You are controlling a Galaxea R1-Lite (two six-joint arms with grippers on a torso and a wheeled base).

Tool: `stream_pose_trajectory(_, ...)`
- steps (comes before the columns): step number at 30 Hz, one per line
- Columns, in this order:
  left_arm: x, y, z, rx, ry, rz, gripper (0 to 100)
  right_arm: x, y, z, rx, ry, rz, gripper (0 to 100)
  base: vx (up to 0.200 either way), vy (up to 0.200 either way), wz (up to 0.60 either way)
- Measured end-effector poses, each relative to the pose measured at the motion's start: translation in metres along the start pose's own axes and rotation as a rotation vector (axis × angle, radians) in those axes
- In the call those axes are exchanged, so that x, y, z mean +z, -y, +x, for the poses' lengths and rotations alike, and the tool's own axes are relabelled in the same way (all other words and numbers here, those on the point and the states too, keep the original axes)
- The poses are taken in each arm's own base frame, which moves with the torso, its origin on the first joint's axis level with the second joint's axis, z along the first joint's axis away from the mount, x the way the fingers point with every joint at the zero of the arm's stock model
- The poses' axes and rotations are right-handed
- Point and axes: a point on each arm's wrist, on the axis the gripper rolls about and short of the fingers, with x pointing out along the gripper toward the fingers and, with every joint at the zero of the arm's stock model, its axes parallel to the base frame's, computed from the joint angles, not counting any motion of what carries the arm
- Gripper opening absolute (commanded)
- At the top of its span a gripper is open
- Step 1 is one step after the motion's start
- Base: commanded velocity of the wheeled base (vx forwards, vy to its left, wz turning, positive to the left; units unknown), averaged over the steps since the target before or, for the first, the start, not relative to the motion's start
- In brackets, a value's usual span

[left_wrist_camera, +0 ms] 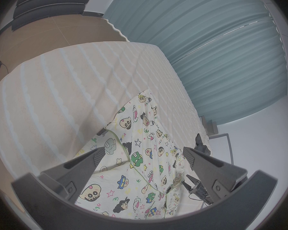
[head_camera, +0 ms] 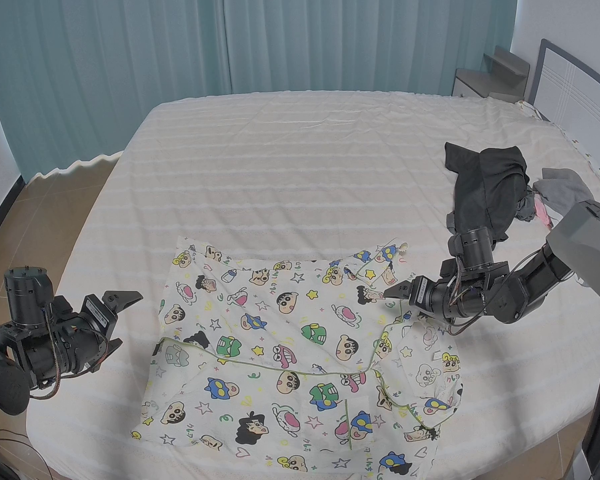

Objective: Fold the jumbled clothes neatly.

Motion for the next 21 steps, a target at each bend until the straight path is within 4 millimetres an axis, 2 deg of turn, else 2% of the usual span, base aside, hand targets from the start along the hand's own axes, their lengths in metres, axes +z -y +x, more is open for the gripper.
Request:
stream_pose_trajectory(8, 0.000, 0.000, 0.000, 0.002, -0.002, 0.000, 100, -0.003, 0.014, 0.007, -0.035, -0.021, 0.020, 100, 0.000, 0.000, 0.00)
stream_pose_trajectory(14, 0.000, 0.000, 0.000, 0.002, -0.002, 0.000, 100, 0.002, 0.029, 0.006, -0.064, -0.013, 0.048, 100, 0.000, 0.000, 0.00)
stream_pose_trajectory(21, -0.001, -0.001, 0.000, 0.003, -0.003, 0.000, 100, 0.001, 0.037, 0.004, -0.081, -0.020, 0.061, 100, 0.000, 0.000, 0.00)
